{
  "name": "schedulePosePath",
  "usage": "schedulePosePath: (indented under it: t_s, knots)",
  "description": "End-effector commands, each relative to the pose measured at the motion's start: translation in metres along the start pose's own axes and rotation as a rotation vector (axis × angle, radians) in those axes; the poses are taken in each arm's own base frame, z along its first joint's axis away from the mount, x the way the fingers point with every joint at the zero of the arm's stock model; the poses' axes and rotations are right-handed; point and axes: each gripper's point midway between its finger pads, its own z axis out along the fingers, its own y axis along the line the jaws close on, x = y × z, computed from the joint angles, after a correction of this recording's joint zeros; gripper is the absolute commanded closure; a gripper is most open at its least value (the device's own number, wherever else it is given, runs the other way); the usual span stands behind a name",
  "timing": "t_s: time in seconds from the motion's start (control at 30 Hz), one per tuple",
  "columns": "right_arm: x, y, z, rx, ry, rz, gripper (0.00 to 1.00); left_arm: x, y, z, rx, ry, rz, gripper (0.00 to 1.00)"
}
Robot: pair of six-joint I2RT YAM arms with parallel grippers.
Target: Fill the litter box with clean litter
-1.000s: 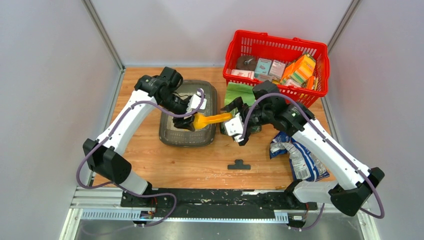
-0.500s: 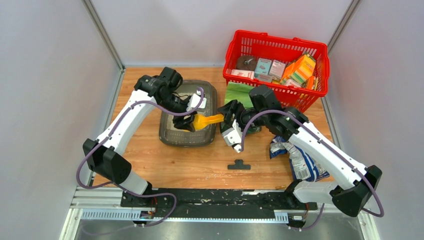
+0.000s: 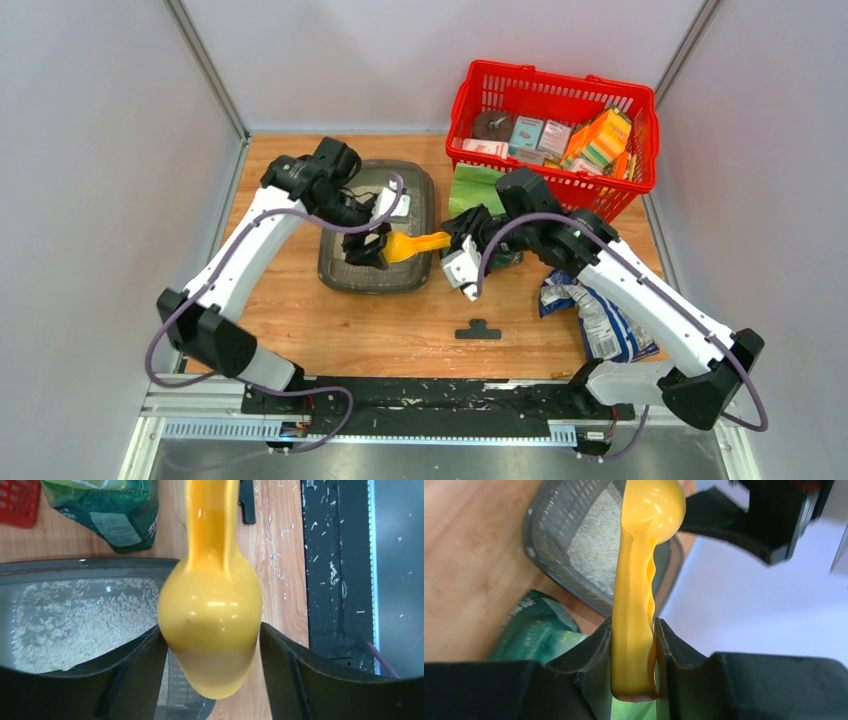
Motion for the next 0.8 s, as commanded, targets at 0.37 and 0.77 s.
schedulePosePath:
  t_s: [0.37, 0.77]
  knots:
    - [-0.009, 0.004, -0.038, -0.224, 0.102, 1.026, 1.00, -0.054, 0.039, -0.097, -0.970, -0.242, 0.454, 0.15]
    - [-0.002, -0.024, -0.032, -0.171, 0.102, 1.199, 1.00, -0.075, 0.042, -0.072, -0.919, -0.300, 0.540, 0.22]
